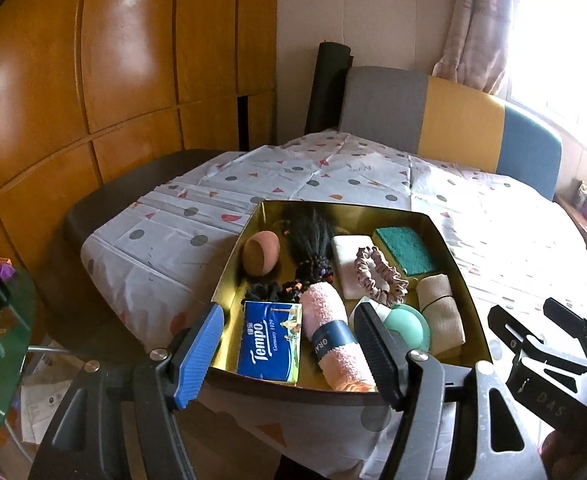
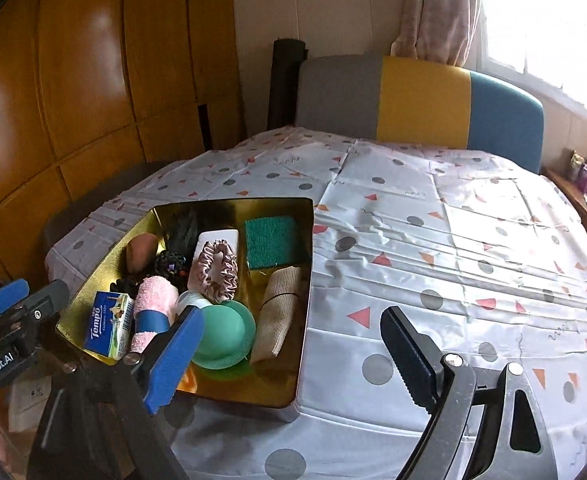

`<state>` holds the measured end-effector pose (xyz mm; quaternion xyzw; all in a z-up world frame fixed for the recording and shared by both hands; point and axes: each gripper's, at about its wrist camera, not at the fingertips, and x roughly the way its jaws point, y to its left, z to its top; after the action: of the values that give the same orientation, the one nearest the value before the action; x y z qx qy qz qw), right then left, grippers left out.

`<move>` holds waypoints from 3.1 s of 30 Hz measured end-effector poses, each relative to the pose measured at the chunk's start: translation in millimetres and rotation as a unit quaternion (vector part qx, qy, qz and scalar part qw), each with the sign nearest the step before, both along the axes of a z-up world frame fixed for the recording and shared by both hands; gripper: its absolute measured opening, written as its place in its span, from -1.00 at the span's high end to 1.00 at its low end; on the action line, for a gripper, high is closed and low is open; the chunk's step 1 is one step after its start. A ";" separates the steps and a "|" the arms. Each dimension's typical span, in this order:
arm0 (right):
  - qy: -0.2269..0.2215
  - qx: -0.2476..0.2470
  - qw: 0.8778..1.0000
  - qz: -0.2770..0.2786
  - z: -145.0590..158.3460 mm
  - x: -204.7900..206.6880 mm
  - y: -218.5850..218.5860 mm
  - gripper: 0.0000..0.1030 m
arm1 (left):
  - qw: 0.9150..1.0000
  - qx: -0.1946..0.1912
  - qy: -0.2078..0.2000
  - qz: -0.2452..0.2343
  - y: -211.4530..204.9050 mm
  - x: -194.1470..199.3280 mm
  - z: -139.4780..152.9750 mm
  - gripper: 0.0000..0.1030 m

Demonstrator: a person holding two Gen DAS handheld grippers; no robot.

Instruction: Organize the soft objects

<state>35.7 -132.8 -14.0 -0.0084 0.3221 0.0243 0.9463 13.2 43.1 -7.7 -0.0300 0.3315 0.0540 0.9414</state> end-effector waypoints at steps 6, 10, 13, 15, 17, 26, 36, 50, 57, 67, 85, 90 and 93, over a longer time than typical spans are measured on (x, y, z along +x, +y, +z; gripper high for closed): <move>-0.011 -0.002 1.000 0.000 4.6 -4.5 2.8 -0.76 | 1.000 0.003 -0.013 0.003 1.1 -5.0 4.7 -0.34; -0.011 -0.003 1.000 0.002 4.8 -4.5 4.5 -0.76 | 1.000 0.002 -0.013 0.003 1.8 -5.4 5.2 -0.34; -0.010 -0.004 1.000 0.002 4.1 -4.1 5.3 -0.76 | 1.000 0.000 -0.011 0.003 2.7 -5.6 6.0 -0.34; -0.010 -0.004 1.000 0.002 4.1 -4.2 5.5 -0.76 | 1.000 -0.001 -0.010 0.003 3.2 -5.5 6.2 -0.34; -0.010 -0.005 1.000 0.003 4.1 -4.2 5.7 -0.76 | 1.000 -0.002 -0.009 0.003 3.8 -5.3 5.7 -0.34; -0.011 -0.005 1.000 0.007 5.2 -4.6 8.2 -0.77 | 1.000 -0.002 -0.007 0.004 4.1 -5.3 4.4 -0.34; -0.012 -0.005 1.000 0.008 5.7 -5.4 8.9 -0.78 | 1.000 0.000 -0.005 0.005 4.9 -5.9 3.3 -0.34; -0.010 -0.003 1.000 0.006 4.7 -5.9 8.4 -0.78 | 1.000 -0.002 0.001 0.008 5.7 -5.3 0.8 -0.34; -0.010 -0.002 1.000 0.007 4.5 -6.2 7.8 -0.78 | 1.000 -0.002 0.001 0.007 5.6 -5.2 0.8 -0.34; -0.009 0.000 1.000 0.004 3.9 -6.4 7.2 -0.79 | 1.000 -0.001 0.003 0.009 6.3 -6.0 0.2 -0.34; -0.008 0.001 1.000 0.003 2.8 -7.2 7.2 -0.80 | 1.000 0.000 0.007 0.010 6.6 -6.9 -2.6 -0.34; -0.009 0.000 1.000 0.003 2.8 -7.4 7.0 -0.80 | 1.000 0.001 0.007 0.010 6.2 -6.7 -2.7 -0.34; -0.009 0.001 1.000 0.002 2.9 -7.6 6.8 -0.80 | 1.000 0.001 0.007 0.010 6.1 -7.4 -2.5 -0.34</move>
<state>28.2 -126.0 -11.0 -0.0083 0.3138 0.0268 0.9491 5.9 49.2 -10.2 -0.0320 0.3376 0.0641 0.9386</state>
